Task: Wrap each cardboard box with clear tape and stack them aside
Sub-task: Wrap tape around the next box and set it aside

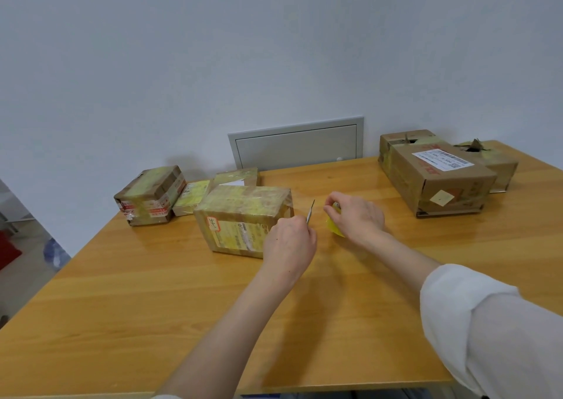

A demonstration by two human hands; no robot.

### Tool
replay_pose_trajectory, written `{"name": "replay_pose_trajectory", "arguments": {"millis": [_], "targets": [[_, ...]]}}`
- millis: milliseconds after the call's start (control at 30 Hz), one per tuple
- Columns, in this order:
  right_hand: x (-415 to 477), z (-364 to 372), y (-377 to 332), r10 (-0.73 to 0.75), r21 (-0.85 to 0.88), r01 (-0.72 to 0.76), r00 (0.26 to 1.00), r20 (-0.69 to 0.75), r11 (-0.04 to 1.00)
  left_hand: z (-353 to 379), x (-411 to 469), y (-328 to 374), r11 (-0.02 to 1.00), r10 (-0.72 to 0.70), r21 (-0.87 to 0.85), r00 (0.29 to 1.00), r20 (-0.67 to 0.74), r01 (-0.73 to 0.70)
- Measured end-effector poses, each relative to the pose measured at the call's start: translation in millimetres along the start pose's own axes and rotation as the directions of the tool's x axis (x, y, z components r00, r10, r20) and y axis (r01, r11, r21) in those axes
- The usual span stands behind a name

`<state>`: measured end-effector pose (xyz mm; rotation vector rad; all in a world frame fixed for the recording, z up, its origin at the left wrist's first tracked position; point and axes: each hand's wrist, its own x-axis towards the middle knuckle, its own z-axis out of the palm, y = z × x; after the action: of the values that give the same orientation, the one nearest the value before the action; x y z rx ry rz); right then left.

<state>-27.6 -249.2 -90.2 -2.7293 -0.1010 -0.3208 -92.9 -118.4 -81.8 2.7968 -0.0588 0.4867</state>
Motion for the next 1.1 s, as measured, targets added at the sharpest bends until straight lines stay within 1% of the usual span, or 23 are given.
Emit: {"name": "replay_pose_trajectory", "arguments": {"millis": [467, 733, 1100], "targets": [[0, 1, -1, -0.017, -0.003, 0.017, 1.000, 0.009, 1.000, 6, 7, 4, 0.998, -0.060, 0.017, 0.997, 0.047, 0.059], [-1, 0, -2, -0.035, 0.015, 0.035, 0.999, 0.007, 0.999, 4, 11, 3, 0.990, -0.140, 0.013, 0.982, 0.124, 0.139], [-3, 1, -9, -0.061, 0.008, 0.061, 0.998, 0.021, 0.998, 1, 18, 1, 0.981, -0.187, 0.095, 0.963, 0.197, 0.171]]}}
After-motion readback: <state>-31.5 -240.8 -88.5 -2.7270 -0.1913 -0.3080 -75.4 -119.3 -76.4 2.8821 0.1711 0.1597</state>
